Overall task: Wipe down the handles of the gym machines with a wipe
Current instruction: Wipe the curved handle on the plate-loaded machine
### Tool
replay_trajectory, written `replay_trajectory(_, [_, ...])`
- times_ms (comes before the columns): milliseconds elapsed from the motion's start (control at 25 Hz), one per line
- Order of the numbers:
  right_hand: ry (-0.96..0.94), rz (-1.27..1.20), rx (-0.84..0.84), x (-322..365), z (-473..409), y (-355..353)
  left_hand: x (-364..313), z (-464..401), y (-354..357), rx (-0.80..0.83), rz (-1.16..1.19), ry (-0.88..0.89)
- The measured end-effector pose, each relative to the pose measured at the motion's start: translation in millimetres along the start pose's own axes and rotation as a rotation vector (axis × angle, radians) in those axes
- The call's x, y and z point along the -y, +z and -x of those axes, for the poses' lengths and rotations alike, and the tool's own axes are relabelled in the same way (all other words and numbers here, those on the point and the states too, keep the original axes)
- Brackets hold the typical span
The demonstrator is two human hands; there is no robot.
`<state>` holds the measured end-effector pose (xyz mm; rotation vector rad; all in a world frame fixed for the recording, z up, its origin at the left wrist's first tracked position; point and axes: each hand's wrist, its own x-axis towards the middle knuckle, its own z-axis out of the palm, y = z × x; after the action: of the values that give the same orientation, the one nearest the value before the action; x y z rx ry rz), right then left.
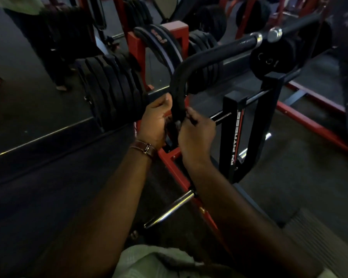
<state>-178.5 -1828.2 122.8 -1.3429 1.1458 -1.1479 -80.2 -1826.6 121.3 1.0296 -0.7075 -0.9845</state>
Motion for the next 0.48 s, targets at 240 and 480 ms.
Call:
replay_trajectory(240, [-0.464,0.543,-0.08,-53,24,2,8,-11,-27,0.199,0.1,-0.086])
replay_trajectory(480, [-0.147,0.341,-0.514,-53,25,47,18,-40,-50,0.439,0.111,-0.169])
